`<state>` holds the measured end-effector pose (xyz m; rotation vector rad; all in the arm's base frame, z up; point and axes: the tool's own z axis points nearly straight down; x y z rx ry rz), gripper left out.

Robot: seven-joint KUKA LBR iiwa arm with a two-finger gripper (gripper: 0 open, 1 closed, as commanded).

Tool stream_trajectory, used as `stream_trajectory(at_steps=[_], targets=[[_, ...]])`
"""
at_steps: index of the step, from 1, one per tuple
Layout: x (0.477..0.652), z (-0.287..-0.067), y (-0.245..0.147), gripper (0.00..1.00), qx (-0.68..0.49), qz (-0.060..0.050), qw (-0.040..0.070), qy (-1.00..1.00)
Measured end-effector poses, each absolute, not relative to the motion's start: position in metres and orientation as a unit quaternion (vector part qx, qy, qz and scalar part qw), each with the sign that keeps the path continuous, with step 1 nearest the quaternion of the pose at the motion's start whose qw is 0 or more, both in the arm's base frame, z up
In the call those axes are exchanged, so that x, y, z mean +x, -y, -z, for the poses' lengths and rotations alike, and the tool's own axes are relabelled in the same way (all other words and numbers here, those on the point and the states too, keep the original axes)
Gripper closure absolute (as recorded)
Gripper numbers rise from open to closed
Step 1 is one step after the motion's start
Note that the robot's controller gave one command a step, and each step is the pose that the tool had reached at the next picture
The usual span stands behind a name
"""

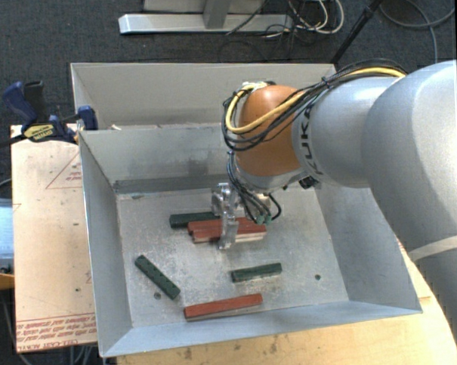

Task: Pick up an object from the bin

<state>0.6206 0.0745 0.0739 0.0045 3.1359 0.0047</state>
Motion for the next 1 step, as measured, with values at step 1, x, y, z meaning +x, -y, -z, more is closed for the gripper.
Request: stream_trajectory(at_steps=[1], targets=[[0.6229,-0.1354,-0.0750,1.00,0.002,-0.001,0.005,-1.000]])
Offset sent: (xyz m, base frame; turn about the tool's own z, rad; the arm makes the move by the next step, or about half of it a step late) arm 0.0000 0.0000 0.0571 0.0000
